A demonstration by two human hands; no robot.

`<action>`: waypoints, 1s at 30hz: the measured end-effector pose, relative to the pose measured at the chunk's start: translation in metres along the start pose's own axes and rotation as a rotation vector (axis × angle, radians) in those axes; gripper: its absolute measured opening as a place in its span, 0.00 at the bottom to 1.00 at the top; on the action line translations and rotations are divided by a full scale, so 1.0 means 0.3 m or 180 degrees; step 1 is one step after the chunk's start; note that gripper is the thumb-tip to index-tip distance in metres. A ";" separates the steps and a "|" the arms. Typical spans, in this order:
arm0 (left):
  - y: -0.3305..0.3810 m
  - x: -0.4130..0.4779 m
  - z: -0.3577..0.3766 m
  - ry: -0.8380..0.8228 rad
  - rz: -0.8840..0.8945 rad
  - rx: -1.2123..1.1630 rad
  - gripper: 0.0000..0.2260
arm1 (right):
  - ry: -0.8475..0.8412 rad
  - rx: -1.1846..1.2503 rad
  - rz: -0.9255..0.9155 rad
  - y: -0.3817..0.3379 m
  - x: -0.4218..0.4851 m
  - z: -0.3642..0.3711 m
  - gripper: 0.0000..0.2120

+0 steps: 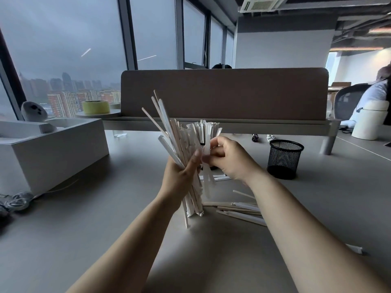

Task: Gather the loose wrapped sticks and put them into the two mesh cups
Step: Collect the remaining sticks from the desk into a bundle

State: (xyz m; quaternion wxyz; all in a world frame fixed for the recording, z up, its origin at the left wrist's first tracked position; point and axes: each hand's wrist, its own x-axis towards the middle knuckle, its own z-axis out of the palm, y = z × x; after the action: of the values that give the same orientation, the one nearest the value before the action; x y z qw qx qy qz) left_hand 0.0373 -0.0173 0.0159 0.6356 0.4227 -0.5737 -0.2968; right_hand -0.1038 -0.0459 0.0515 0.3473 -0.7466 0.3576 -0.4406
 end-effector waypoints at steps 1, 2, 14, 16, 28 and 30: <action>-0.002 -0.001 -0.001 -0.0061 0.0045 0.0001 0.10 | -0.0019 0.0010 0.0006 -0.002 -0.001 0.001 0.07; -0.002 -0.001 0.000 -0.0109 0.0069 0.0011 0.12 | -0.0025 0.0006 0.0005 -0.006 -0.003 0.001 0.07; 0.010 -0.013 0.003 -0.0619 -0.0050 -0.0539 0.13 | -0.0343 -0.0112 0.0344 -0.034 -0.012 -0.008 0.15; 0.004 -0.011 0.003 -0.0477 -0.0044 -0.0479 0.09 | -0.0640 -0.0061 0.0376 -0.054 -0.023 -0.026 0.14; 0.044 -0.051 0.046 -0.0587 0.0068 0.0038 0.02 | 0.0783 0.0434 0.0149 -0.124 0.017 0.000 0.21; 0.054 -0.062 0.056 -0.0809 0.0059 0.0007 0.03 | 0.0567 0.0704 0.0317 -0.126 0.017 0.017 0.33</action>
State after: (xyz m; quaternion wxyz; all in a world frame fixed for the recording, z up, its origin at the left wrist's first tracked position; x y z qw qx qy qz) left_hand 0.0160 0.0030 0.0210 0.5601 0.3771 -0.6538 -0.3415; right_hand -0.0887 -0.0301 0.0831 0.4158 -0.6430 0.3728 -0.5240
